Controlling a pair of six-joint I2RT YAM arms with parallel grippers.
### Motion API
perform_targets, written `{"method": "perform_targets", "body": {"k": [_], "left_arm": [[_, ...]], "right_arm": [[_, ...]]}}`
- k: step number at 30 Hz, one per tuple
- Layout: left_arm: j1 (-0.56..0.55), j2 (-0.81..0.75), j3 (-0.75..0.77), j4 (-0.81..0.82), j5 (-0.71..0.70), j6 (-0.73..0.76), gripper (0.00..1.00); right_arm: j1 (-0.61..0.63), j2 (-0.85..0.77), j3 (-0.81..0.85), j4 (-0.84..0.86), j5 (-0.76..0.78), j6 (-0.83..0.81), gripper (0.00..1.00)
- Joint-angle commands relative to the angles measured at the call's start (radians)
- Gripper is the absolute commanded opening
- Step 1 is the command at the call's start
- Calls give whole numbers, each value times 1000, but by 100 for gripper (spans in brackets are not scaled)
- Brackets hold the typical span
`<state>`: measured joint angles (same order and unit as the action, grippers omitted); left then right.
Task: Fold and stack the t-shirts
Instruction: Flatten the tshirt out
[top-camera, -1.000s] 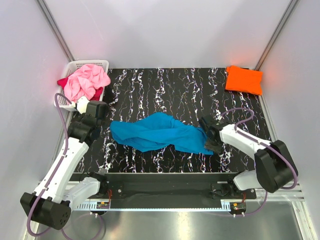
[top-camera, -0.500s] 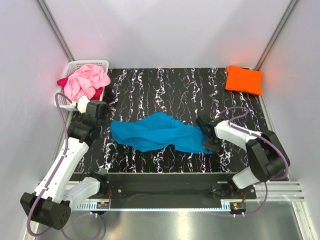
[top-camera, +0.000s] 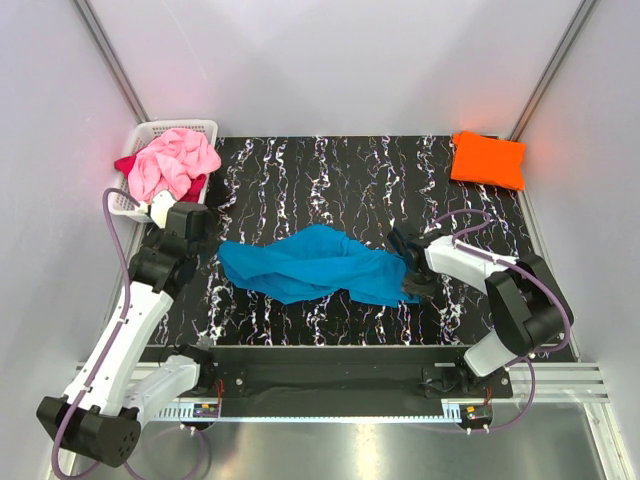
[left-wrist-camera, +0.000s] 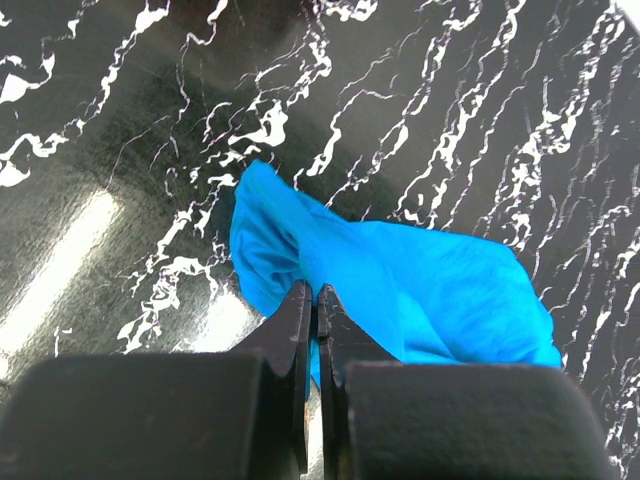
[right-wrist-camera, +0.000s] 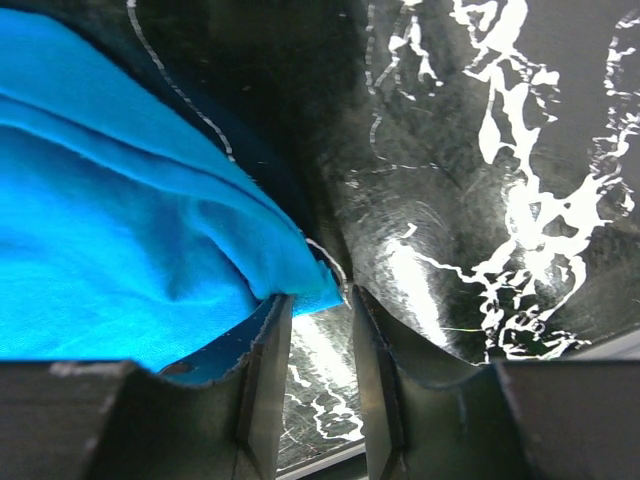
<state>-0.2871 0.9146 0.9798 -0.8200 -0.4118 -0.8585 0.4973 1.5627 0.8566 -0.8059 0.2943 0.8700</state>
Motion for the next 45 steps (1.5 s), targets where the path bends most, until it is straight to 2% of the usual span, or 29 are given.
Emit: {"method": "perform_targets", "body": {"k": [1, 3, 8, 15, 16, 18, 22, 27, 32, 38, 45], "left_arm": [[-3, -22, 57, 28, 8, 27, 0], [-3, -25, 60, 25, 10, 27, 0], [-3, -36, 68, 15, 5, 30, 0], [-1, -56, 89, -7, -12, 42, 0], [-1, -56, 92, -7, -10, 44, 0], [-1, -56, 94, -7, -10, 44, 0], [-1, -45, 92, -7, 1, 42, 0], [-1, -49, 100, -8, 13, 55, 0], [-1, -60, 174, -33, 28, 142, 0], [-1, -86, 306, -54, 102, 266, 0], [-1, -100, 480, -50, 154, 384, 0]], "right_arm": [[7, 39, -33, 126, -60, 9, 40], [7, 33, -42, 154, -84, 12, 43], [7, 34, -59, 177, -101, 26, 41], [7, 5, -80, 195, -107, 41, 20], [7, 5, -82, 197, -110, 40, 8], [7, 0, -82, 197, -107, 35, 0], [7, -21, -73, 174, -86, 30, 0], [9, -114, -8, 15, 24, 18, 0], [10, -316, 123, -204, 156, -2, 0], [10, -492, 358, -367, 247, -92, 0], [9, -553, 562, -340, 261, -250, 0]]}}
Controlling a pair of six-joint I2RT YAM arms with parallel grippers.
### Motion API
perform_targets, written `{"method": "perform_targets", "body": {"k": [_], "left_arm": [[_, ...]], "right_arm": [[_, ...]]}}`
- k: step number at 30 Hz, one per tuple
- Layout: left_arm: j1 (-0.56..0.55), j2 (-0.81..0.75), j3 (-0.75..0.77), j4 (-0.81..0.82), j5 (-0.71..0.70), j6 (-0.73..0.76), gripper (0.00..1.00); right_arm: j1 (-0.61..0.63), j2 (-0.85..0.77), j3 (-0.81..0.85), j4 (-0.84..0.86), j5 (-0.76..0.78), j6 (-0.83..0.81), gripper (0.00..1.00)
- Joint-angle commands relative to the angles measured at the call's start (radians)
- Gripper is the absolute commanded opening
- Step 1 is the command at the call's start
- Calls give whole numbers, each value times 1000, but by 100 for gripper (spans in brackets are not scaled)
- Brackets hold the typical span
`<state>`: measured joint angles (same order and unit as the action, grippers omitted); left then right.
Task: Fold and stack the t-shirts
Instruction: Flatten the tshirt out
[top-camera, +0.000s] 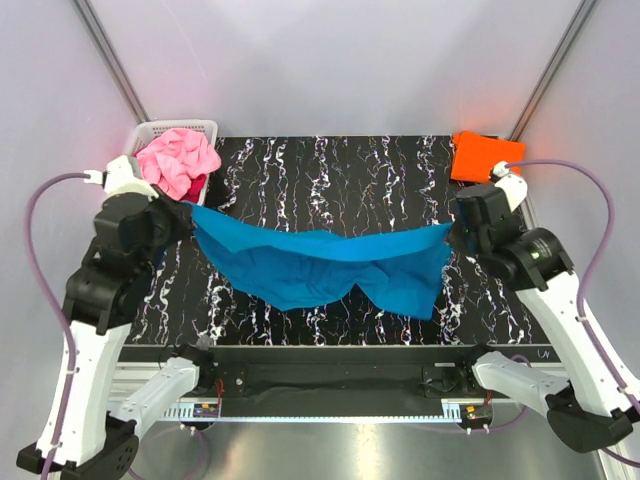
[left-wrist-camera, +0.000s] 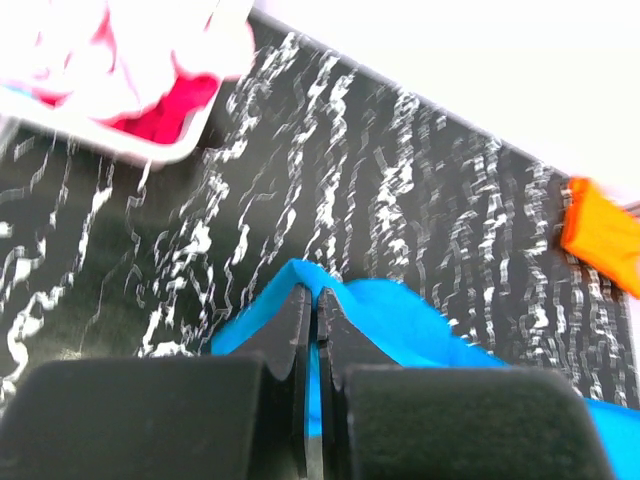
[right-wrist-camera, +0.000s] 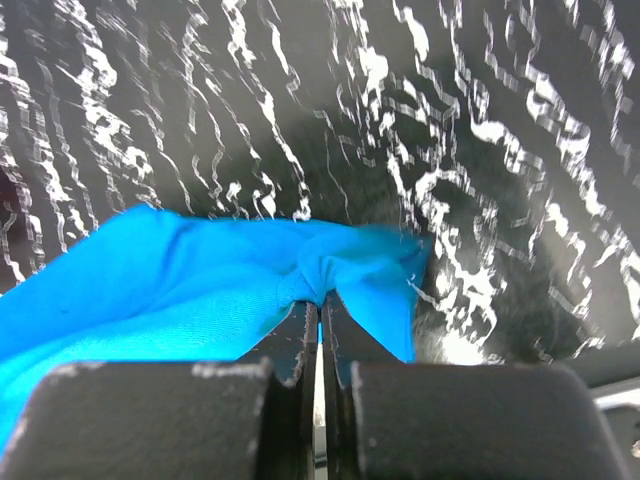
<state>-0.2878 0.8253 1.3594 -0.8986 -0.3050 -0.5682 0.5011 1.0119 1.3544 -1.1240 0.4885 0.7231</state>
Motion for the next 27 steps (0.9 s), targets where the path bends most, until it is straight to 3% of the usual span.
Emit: {"method": "perform_targets", "body": {"k": [1, 9, 16, 27], "left_arm": [[-1, -8, 125, 32, 56, 103, 0], [-1, 69, 392, 66, 127, 203, 0], [-2, 132, 535, 124, 254, 266, 0], [-2, 247, 710, 144, 178, 295, 0]], "right_arm": [[7, -4, 106, -19, 68, -123, 0], [8, -25, 308, 53, 58, -284, 0], [5, -44, 439, 124, 58, -408, 0], [5, 11, 577, 228, 58, -562, 0]]}}
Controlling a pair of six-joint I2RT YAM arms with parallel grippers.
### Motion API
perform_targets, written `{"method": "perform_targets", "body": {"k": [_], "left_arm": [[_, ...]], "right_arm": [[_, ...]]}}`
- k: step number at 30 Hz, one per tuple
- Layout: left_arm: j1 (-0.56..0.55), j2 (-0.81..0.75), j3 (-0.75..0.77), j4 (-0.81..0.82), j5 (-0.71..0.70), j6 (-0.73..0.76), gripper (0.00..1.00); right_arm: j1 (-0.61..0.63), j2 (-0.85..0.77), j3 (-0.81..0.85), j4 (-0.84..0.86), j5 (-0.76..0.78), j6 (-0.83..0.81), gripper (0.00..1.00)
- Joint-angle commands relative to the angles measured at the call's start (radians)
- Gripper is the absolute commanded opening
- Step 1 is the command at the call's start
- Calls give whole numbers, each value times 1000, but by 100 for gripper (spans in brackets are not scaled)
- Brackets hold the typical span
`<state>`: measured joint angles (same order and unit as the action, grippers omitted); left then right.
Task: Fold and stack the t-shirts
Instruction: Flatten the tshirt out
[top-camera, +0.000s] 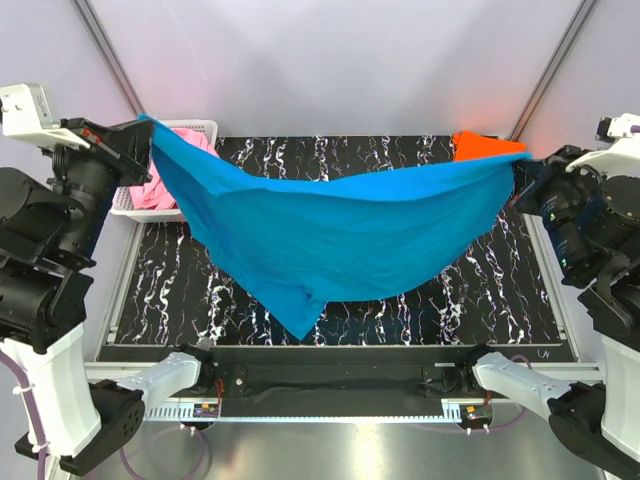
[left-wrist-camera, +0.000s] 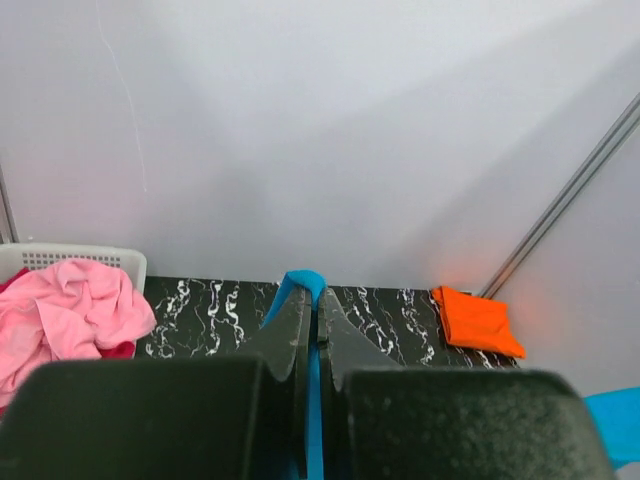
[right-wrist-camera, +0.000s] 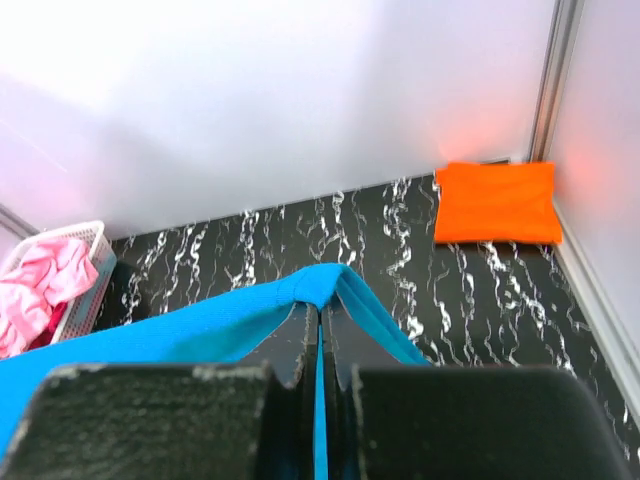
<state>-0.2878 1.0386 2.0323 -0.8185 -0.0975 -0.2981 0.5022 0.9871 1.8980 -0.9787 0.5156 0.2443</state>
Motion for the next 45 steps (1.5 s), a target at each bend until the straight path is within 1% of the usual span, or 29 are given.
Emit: {"method": "perform_targets", "body": {"k": [1, 3, 4, 5, 8, 10, 15, 17, 22, 23, 27, 32, 33, 35, 36, 37, 39, 42, 45], "left_arm": [[-1, 43, 31, 61, -71, 19, 0], [-2, 70, 3, 47, -108, 2, 0], [-2, 83, -1, 30, -160, -10, 0], [-2, 101, -17, -2, -177, -15, 0], [-2, 175, -34, -71, -246, -45, 0], [-2, 259, -18, -114, -293, -75, 0], [-1, 478, 176, -289, -366, -128, 0], [-1, 480, 212, -304, -375, -133, 0], [-1, 374, 203, -289, -383, -119, 0], [-1, 323, 186, -286, -383, -112, 0], [-2, 204, 169, -275, -367, -84, 0], [-1, 100, 154, -243, -354, -55, 0], [-1, 57, 141, -232, -341, -50, 0], [-2, 5, 83, -209, -332, -47, 0], [-2, -52, 54, -197, -318, -42, 0], [-1, -83, 1, -179, -314, -38, 0], [-1, -144, -39, -165, -304, -26, 0], [-1, -155, -55, -166, -303, -7, 0], [-1, -94, -47, -171, -318, -9, 0]], "right_arm": [[6, 48, 32, 100, 37, -91, 0], [6, 65, 29, 103, 49, -112, 0], [6, 80, 23, 106, 55, -115, 0], [6, 85, 15, 109, 72, -115, 0], [6, 107, -33, 126, 98, -117, 0], [6, 130, -59, 138, 107, -117, 0], [4, 192, -51, 149, 156, -125, 0], [4, 194, -47, 147, 169, -129, 0], [4, 115, -92, 146, 156, -126, 0], [4, 98, -115, 147, 150, -126, 0], [4, -5, -145, 123, 115, -134, 0], [4, -59, -113, 80, 97, -155, 0], [4, -80, -114, 72, 90, -157, 0], [6, -111, -132, 68, 92, -157, 0], [4, -142, -142, 63, 95, -157, 0], [4, -154, -148, 58, 101, -155, 0], [6, -186, -155, 43, 106, -157, 0], [4, -194, -149, 43, 103, -165, 0], [6, -151, -149, 64, 107, -166, 0]]}}
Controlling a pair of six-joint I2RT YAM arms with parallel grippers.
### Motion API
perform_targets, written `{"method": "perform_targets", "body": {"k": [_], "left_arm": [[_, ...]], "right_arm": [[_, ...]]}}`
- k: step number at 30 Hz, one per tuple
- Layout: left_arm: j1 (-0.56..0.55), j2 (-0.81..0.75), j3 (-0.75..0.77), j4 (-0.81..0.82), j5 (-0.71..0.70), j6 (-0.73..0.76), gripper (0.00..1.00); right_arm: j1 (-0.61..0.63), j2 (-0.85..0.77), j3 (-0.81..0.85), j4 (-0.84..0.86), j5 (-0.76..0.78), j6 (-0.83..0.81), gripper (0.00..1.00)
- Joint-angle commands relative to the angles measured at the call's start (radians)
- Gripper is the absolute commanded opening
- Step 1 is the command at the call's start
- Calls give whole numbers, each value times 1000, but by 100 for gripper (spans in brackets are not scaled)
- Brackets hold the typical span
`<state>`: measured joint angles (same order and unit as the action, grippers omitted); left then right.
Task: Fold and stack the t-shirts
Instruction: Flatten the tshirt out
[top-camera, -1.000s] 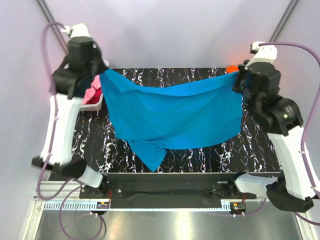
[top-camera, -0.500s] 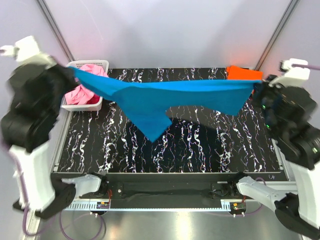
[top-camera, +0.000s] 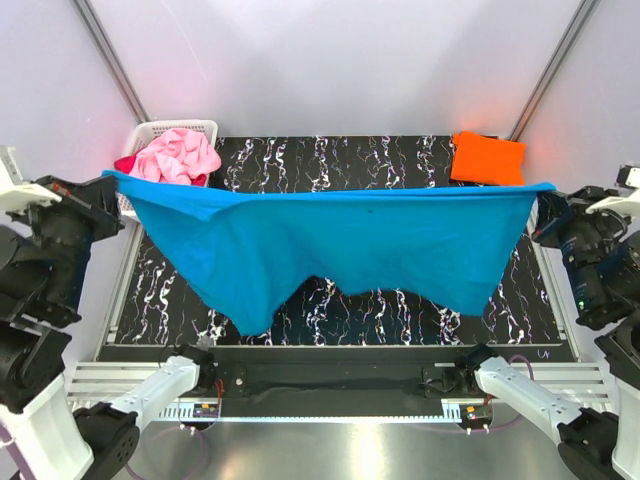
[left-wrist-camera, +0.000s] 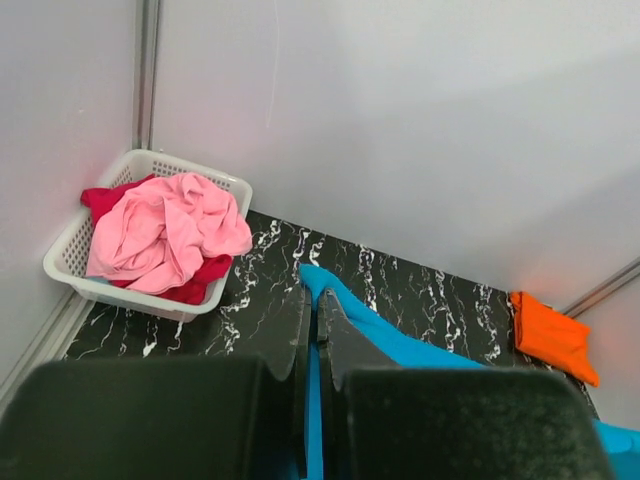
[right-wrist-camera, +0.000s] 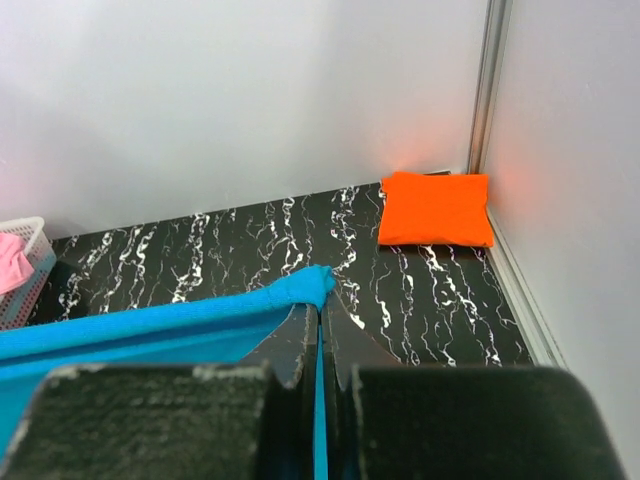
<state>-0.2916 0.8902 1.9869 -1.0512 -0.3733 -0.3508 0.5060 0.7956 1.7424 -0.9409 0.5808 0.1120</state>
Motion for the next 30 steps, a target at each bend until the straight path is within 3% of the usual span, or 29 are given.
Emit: {"method": "perform_targets", "body": {"k": [1, 8, 16, 23, 30], "left_arm": [[3, 78, -2, 62, -42, 39, 0], [3, 315, 7, 95, -82, -24, 0], [32, 435, 78, 151, -116, 0, 0], [32, 339, 81, 151, -124, 44, 0], [32, 173, 64, 71, -96, 69, 0]], "right_arm": [[0, 53, -1, 40, 40, -35, 0], [0, 165, -89, 178, 94, -49, 0], [-12, 277, -63, 338, 91, -136, 0], [-15, 208, -83, 343, 67, -156, 0], [-15, 61, -84, 229, 51, -152, 0]]}}
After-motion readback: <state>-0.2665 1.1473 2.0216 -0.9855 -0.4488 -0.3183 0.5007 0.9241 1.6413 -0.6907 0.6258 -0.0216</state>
